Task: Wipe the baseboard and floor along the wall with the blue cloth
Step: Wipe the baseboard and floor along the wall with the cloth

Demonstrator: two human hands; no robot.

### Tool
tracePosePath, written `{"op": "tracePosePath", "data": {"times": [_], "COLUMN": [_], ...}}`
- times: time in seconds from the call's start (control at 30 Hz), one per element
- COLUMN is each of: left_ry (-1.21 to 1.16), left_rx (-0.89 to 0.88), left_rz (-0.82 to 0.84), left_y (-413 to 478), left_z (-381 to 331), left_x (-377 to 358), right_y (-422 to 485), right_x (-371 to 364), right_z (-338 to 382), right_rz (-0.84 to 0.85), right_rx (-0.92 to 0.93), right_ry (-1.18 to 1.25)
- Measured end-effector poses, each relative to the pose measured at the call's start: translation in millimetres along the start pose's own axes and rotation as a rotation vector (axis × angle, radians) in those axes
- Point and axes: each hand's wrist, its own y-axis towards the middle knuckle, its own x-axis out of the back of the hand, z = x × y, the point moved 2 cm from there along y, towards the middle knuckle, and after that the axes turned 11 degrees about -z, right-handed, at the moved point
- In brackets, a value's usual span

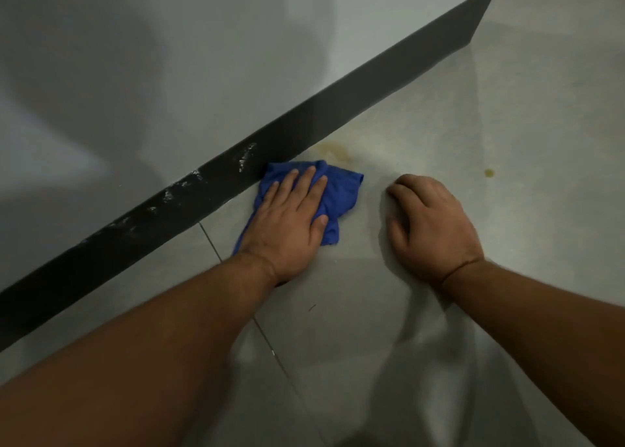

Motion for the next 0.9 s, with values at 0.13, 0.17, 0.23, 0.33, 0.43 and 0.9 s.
{"op": "tracePosePath", "data": {"times": [0.13, 0.17, 0.23, 0.33, 0.43, 0.9], "left_ry": [-0.009, -0.007, -0.017, -0.054, -0.063, -0.042], "left_rx": [0.011, 0.001, -0.005, -0.038, -0.097, -0.096], "left_rz": [-0.053, -0.052, -0.057, -0.037, -0.013, -0.045], "left_y": [39, 49, 60, 41, 9, 40], "left_z": [-1, -4, -13, -24, -19, -43], "left_x": [3, 5, 7, 3, 2, -2], "right_y": [-2, 1, 3, -1, -4, -1], "right_x": [-10, -12, -10, -8, -7, -5], "right_z": [-1, 0, 0, -4, -4, -4], "right_rz": [-0.049, -0.061, -0.068, -0.059, -0.039, -0.074], "right_rx": [0.048, 0.048, 0.045, 0.055, 0.043, 0.065], "right_ry": [0.03, 0.042, 0.056, 0.044, 0.044, 0.049]}}
